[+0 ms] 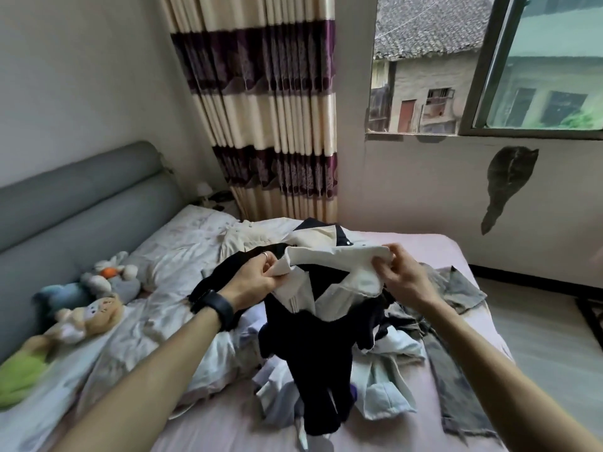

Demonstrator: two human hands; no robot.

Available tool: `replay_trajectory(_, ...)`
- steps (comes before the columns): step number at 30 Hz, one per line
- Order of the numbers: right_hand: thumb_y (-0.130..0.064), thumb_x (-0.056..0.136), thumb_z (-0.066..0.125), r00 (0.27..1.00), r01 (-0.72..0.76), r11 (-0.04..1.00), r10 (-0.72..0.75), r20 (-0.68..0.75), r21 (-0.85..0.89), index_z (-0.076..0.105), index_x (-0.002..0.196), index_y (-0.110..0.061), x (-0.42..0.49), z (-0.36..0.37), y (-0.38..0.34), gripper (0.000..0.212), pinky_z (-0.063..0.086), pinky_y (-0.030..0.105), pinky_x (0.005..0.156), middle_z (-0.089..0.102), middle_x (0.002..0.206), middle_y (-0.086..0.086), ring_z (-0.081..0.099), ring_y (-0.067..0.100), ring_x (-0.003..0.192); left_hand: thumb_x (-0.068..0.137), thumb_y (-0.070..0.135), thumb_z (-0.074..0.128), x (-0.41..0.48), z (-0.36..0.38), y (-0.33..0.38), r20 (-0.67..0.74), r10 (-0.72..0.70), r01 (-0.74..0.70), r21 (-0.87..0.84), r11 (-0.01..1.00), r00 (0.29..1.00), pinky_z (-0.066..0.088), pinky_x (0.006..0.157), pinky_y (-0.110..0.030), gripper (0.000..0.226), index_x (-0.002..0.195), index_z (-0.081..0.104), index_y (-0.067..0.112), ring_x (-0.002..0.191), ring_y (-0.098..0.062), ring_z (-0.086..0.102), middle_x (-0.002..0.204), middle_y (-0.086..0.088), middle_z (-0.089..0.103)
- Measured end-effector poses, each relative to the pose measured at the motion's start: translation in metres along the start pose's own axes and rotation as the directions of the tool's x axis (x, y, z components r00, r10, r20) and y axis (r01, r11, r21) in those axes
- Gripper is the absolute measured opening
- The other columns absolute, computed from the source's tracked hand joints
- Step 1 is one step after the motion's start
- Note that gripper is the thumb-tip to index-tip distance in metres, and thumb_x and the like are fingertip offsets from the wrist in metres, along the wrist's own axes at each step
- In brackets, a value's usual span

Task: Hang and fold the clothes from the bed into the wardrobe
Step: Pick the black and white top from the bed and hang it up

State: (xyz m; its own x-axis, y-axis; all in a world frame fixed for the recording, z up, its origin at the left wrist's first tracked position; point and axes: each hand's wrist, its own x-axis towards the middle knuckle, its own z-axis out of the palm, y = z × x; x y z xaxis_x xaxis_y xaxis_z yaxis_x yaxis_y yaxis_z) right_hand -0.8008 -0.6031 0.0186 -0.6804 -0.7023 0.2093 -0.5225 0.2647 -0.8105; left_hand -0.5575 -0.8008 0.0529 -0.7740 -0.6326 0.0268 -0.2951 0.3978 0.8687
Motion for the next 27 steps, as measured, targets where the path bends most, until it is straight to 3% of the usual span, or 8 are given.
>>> replay_trajectory(4,-0.030,0.098,0.061,0.999,-0.012,0.996,0.016,-0.039,0.094,0.053,0.086,-0.016,-0.005,0.019,-0.004,0.020,0.039,0.025,0.056,0.054,0.071,-0.003,0.049,0.014,0.062,0.070,0.040,0.090,-0.020,-0.014,-0.020,-0.123,-0.064,0.079,0.123,0.989,0.990,0.052,0.077,-0.033,0.048,0.098,0.057,0.017,0.081,-0.016,0.064,0.089,0.000,0.070)
replay_trajectory(7,-0.034,0.100,0.060,0.991,0.071,0.966,-0.040,-0.127,0.249,0.055,0.088,-0.030,-0.016,0.032,-0.017,0.013,0.045,0.018,0.054,0.062,0.074,-0.004,0.056,0.002,0.060,0.061,0.057,0.087,-0.036,-0.030,-0.027,-0.089,-0.039,0.055,0.188,0.981,0.995,0.055,0.074,-0.030,0.048,0.090,0.064,0.027,0.079,-0.008,0.068,0.082,0.007,0.073)
replay_trajectory(12,-0.039,0.105,0.041,0.982,0.182,0.981,-0.177,0.067,-0.067,0.042,0.116,-0.036,-0.044,0.078,-0.017,0.011,0.036,0.029,0.056,0.064,0.091,0.006,0.058,0.021,0.069,0.078,0.069,0.068,-0.051,-0.045,-0.032,-0.110,0.036,0.046,0.660,0.750,0.993,0.049,0.078,-0.041,0.049,0.081,0.052,0.022,0.083,-0.020,0.060,0.083,0.001,0.063)
replay_trajectory(14,-0.033,0.105,0.044,0.967,0.254,0.961,-0.252,0.032,-0.111,0.042,0.117,-0.029,-0.046,0.089,-0.019,0.013,0.037,0.029,0.063,0.069,0.097,0.012,0.062,0.028,0.077,0.082,0.060,0.069,-0.058,-0.049,-0.038,-0.078,-0.005,0.051,0.602,0.797,0.997,0.049,0.079,-0.039,0.040,0.085,0.054,0.023,0.085,-0.020,0.061,0.086,0.002,0.065)
replay_trajectory(17,-0.034,0.102,0.051,0.977,0.213,0.971,-0.208,0.054,-0.113,0.050,0.109,-0.030,-0.042,0.093,-0.036,0.008,0.039,0.027,0.065,0.069,0.091,0.001,0.064,0.025,0.082,0.078,0.049,0.079,-0.071,-0.059,-0.044,-0.106,-0.062,0.102,0.426,0.899,0.992,0.046,0.069,-0.022,0.036,0.087,0.056,0.024,0.080,-0.014,0.062,0.084,0.008,0.067)
replay_trajectory(20,-0.029,0.099,0.060,0.961,0.187,0.981,-0.170,0.218,-0.059,0.055,0.104,-0.030,-0.044,0.098,-0.048,0.007,0.040,0.017,0.061,0.062,0.082,-0.010,0.061,0.018,0.073,0.072,0.044,0.086,-0.087,-0.070,-0.052,-0.139,-0.108,0.150,0.343,0.927,0.984,0.052,0.075,-0.030,0.037,0.094,0.061,0.027,0.082,-0.010,0.066,0.086,0.008,0.071)
replay_trajectory(24,-0.021,0.099,0.059,0.932,0.187,0.982,-0.164,0.325,-0.042,0.059,0.121,-0.021,-0.054,0.105,-0.059,0.022,0.042,0.029,0.065,0.060,0.077,-0.009,0.052,0.004,0.060,0.077,0.029,0.084,-0.105,-0.078,-0.064,-0.070,-0.156,0.168,0.211,0.963,0.985,0.055,0.081,-0.038,0.019,0.090,0.073,0.023,0.081,-0.007,0.067,0.086,0.005,0.074)
replay_trajectory(27,-0.015,0.098,0.056,0.895,0.235,0.970,-0.193,0.402,-0.057,0.059,0.125,-0.027,-0.063,0.122,-0.073,0.029,0.044,0.020,0.058,0.058,0.067,-0.008,0.050,0.002,0.051,0.070,0.045,0.077,-0.126,-0.082,-0.070,-0.042,-0.146,0.152,0.268,0.951,0.988,0.053,0.074,-0.033,0.021,0.084,0.071,0.030,0.074,0.001,0.063,0.080,0.012,0.072)
